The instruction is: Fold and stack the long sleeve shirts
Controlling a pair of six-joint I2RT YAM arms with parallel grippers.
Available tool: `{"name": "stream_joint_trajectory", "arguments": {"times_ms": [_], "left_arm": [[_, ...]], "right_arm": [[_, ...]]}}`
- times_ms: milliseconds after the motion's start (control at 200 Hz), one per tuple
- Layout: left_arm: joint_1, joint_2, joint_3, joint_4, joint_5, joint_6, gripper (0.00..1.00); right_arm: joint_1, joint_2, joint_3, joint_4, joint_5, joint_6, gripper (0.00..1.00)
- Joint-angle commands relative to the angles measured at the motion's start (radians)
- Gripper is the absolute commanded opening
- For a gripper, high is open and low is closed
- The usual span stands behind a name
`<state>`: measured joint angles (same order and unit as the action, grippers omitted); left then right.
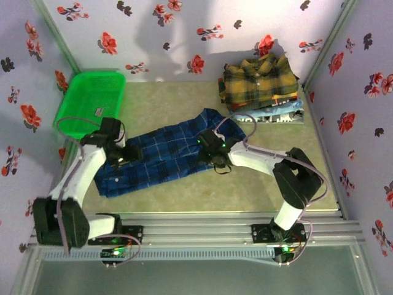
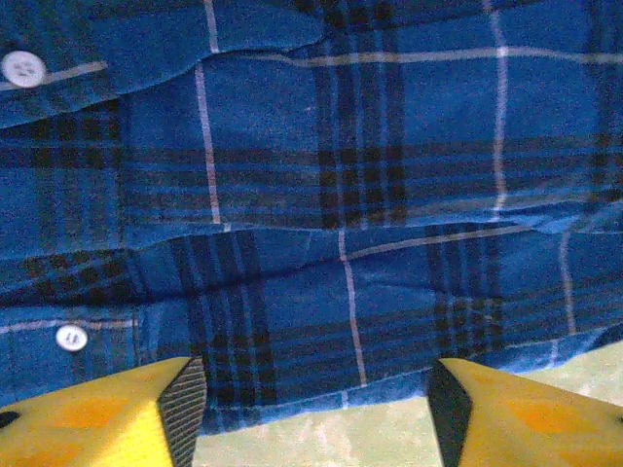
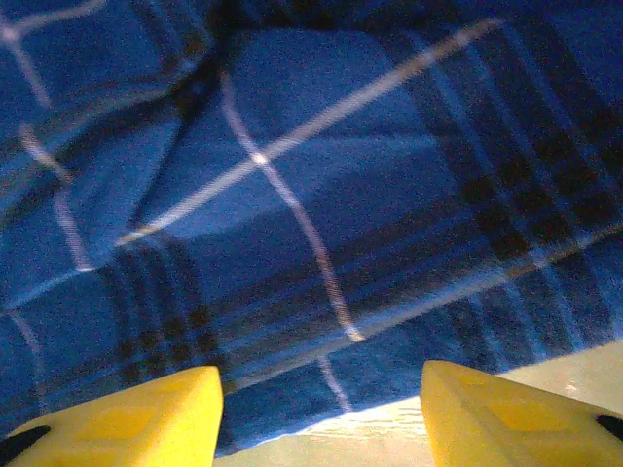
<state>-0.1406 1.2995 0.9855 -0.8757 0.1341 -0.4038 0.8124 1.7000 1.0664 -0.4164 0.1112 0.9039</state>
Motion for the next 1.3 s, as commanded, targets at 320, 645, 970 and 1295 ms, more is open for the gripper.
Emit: {"name": "stream_joint_trajectory", "arguments": {"times_ms": [320,645,970,1295], "left_arm": [[0.179,0.318,-0.062,0.162,0.014,-0.145,0.60],[0.161,0.062,-0.073,0.131,0.096,-0.246,0.59],[0.141,0.134,-0.031,0.206,0.126,-0.251,0.59],[0.231,0.232,-0.089,0.285,0.105,-0.214,0.57]], "right_arm": [[0.022,0.198,0.157,-0.077,0.193,0.212,0.55],[-0.076,0.118,0.327,-0.017,0.033,0.020,0.60],[-0.243,0.413,0.754,0.003,-0.326,-0.040,0.40],[-0.279,0.619,0.900,-0.014,-0.367,-0.010,0.23]]}}
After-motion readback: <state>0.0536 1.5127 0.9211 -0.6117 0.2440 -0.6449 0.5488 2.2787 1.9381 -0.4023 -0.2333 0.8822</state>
